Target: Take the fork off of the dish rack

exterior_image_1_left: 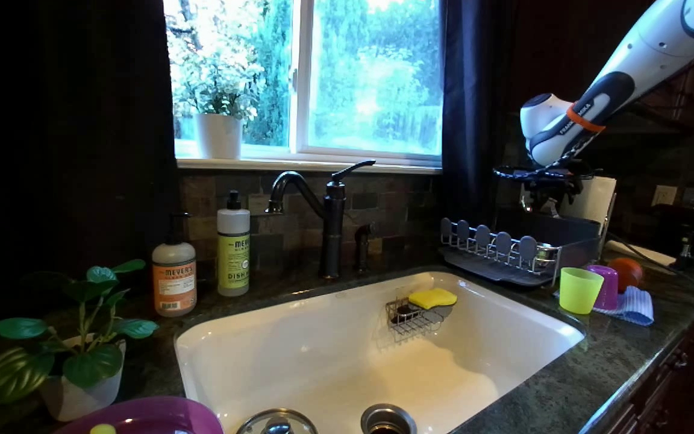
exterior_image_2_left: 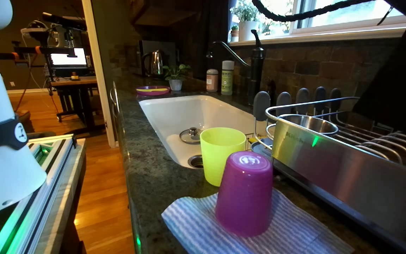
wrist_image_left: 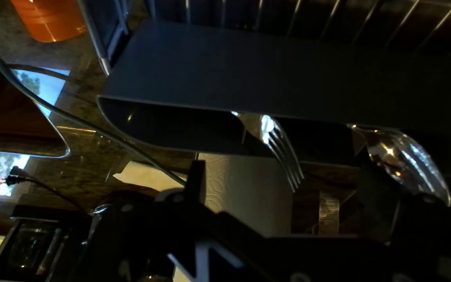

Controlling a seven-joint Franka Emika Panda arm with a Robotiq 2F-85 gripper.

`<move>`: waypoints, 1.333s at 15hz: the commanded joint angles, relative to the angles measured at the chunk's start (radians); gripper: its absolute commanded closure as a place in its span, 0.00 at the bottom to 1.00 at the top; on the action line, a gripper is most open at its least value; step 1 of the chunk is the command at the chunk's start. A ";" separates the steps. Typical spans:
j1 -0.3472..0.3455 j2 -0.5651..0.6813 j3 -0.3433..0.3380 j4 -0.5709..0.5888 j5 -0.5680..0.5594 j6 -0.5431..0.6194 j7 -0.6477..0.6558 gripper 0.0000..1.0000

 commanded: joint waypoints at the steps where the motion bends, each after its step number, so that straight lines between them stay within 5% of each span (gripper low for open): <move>1: 0.016 0.060 -0.037 0.058 0.002 -0.003 0.070 0.15; 4: 0.016 0.085 -0.051 0.077 0.001 -0.009 0.095 0.46; 9: 0.022 0.110 -0.066 0.092 -0.002 -0.015 0.115 0.61; 12: 0.028 0.100 -0.069 0.084 -0.006 -0.012 0.118 0.99; 20: 0.058 -0.080 -0.080 0.025 -0.070 -0.043 0.107 0.99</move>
